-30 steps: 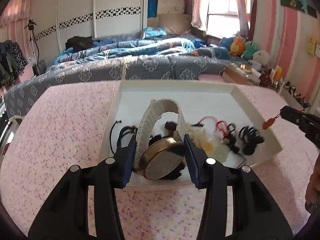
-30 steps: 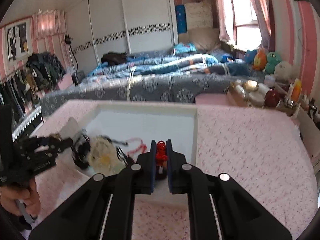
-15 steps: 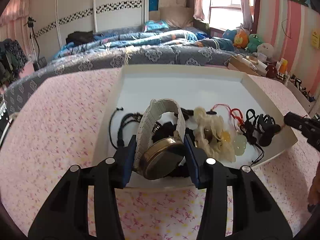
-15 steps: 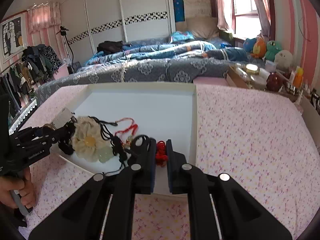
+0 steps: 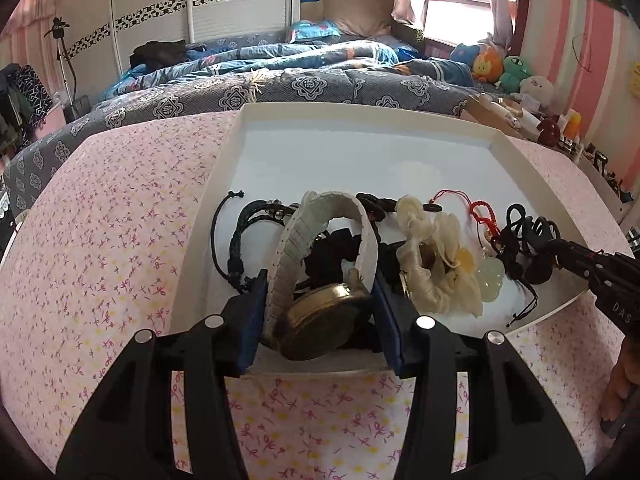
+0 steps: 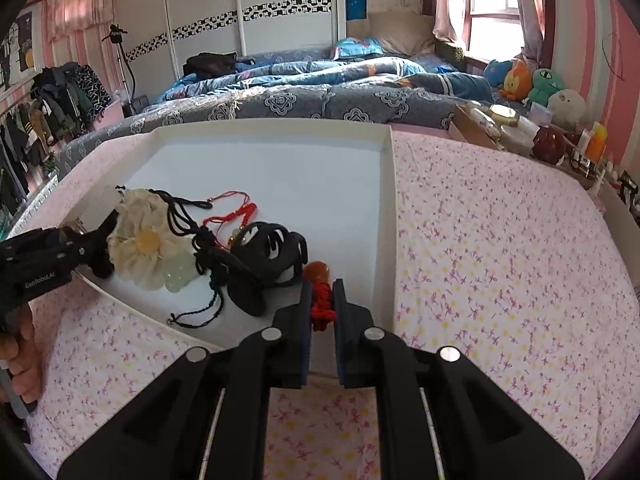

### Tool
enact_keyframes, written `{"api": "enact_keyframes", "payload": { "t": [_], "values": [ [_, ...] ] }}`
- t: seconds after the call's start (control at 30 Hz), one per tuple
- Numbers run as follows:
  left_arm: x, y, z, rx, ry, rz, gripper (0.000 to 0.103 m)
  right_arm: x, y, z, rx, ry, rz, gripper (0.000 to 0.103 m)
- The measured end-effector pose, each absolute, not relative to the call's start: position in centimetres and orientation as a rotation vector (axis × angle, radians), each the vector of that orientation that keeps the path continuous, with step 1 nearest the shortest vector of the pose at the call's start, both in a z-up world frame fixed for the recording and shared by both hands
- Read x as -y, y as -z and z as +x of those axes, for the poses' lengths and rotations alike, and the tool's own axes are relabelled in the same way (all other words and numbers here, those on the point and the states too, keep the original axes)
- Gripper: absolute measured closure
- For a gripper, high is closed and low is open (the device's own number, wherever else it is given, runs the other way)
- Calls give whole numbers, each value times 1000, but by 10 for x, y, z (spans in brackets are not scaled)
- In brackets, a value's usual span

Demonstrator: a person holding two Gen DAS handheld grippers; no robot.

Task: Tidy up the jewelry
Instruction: 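Lower the watch and red tassel into the tray and open both grippers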

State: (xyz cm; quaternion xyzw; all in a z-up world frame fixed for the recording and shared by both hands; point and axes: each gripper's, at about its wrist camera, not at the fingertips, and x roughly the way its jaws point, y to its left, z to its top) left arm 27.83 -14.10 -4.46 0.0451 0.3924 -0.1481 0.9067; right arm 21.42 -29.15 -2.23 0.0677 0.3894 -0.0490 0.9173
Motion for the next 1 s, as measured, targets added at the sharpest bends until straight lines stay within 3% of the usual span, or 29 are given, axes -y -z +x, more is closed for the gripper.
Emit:
{"api": "enact_keyframes", "payload": {
  "t": [0.47,0.63,0.67,0.73,0.93,1.0],
  "values": [
    [147,46,280,-815,299,113,42,294,24,218,-806,98,146,91],
    [143,45,278,-810,291,101,41,294,24,218,-805,99,144,90],
    [143,45,278,-809,292,97,41,293,23,217,-800,93,143,85],
    [141,45,277,-803,290,92,41,288,22,216,-791,80,123,63],
    [141,43,273,-787,297,97,41,281,20,214,-783,94,83,61],
    [142,41,271,-774,307,106,35,284,19,214,-781,85,100,61]
  ]
}}
